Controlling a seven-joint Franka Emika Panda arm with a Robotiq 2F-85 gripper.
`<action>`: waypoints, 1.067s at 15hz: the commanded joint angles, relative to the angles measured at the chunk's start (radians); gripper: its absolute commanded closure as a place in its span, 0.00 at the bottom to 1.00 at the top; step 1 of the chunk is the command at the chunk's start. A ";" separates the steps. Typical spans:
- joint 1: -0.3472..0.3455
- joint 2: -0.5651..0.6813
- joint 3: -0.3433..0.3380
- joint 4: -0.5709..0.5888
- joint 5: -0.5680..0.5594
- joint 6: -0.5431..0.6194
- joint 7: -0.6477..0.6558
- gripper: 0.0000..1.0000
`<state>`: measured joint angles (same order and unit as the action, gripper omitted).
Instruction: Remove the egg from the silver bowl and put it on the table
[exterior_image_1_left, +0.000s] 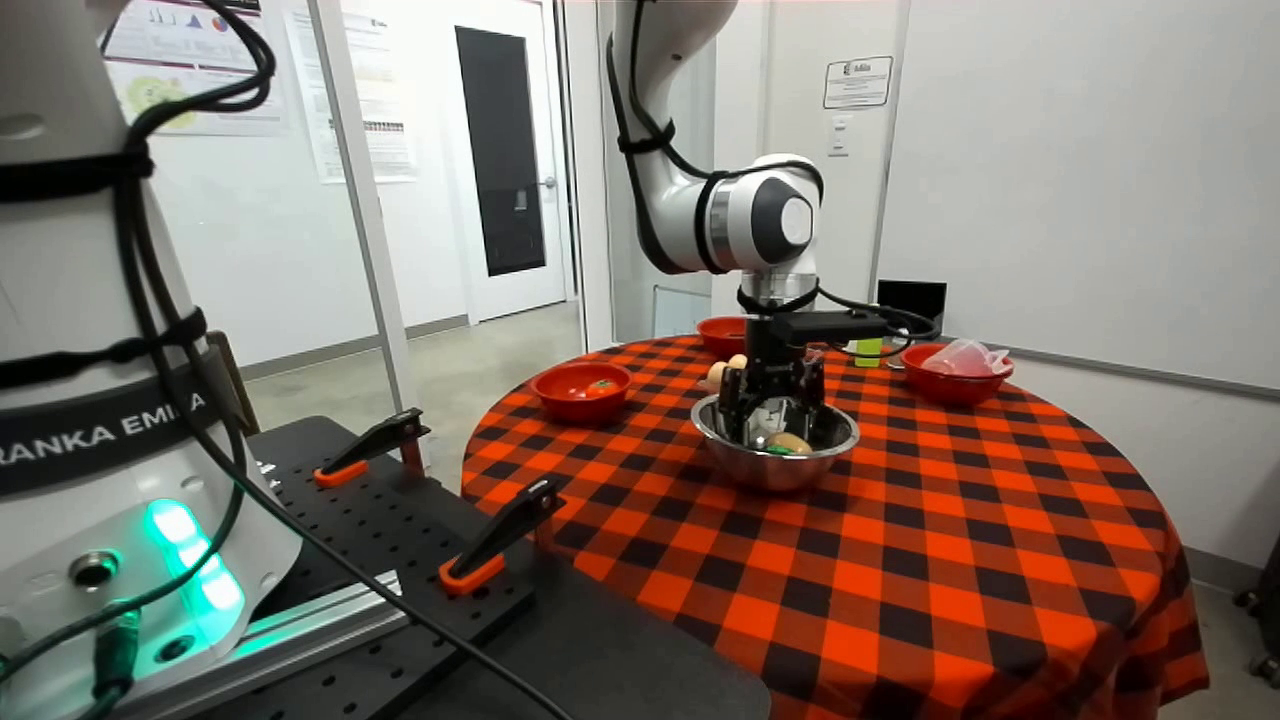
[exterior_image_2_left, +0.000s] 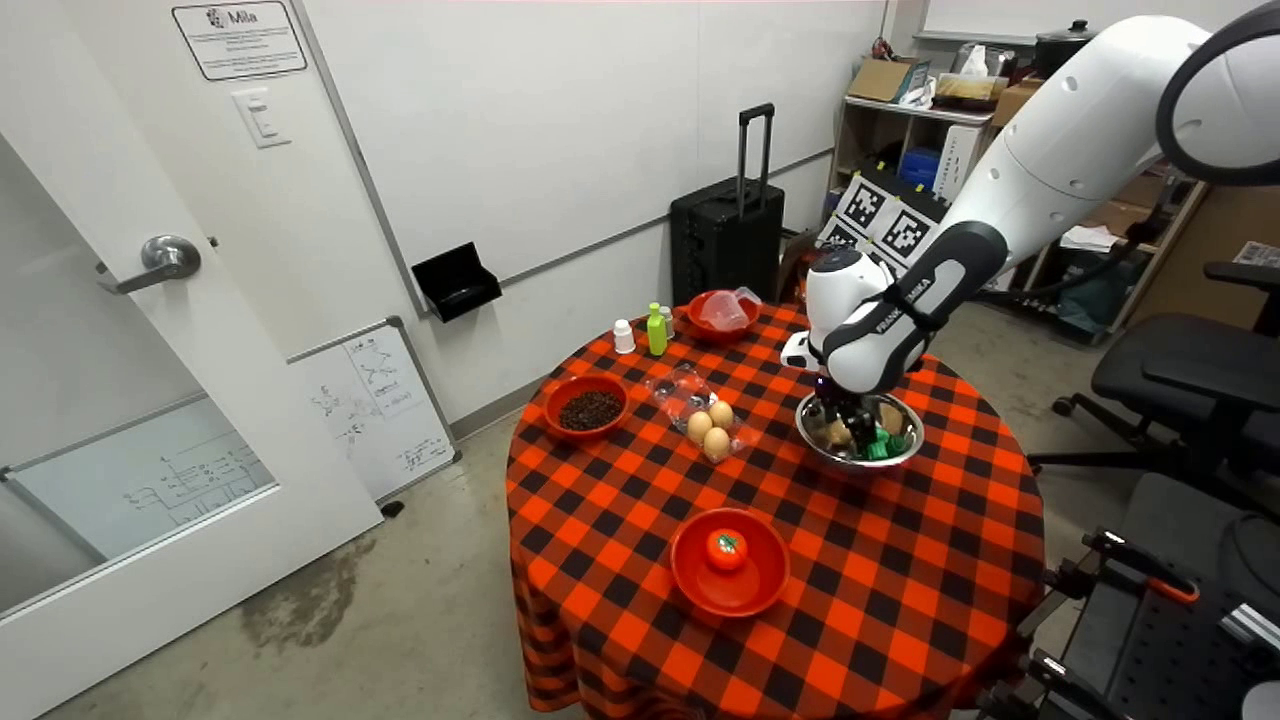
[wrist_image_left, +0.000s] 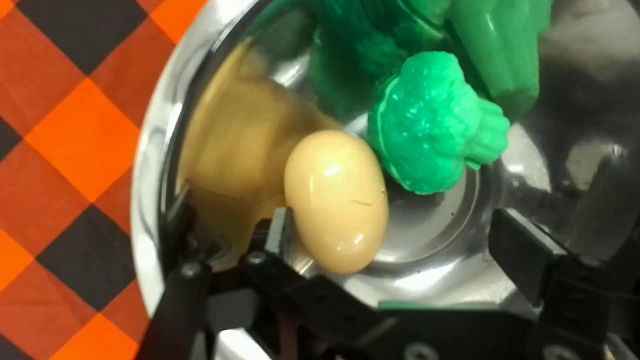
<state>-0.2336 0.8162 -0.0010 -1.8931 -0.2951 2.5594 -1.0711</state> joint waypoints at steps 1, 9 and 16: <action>-0.015 0.035 0.010 0.037 0.009 -0.001 -0.040 0.26; -0.017 0.031 0.007 0.040 0.011 0.005 -0.041 0.77; -0.013 -0.026 -0.005 0.004 0.006 0.021 -0.019 0.77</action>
<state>-0.2455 0.8326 -0.0026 -1.8650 -0.2946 2.5624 -1.0856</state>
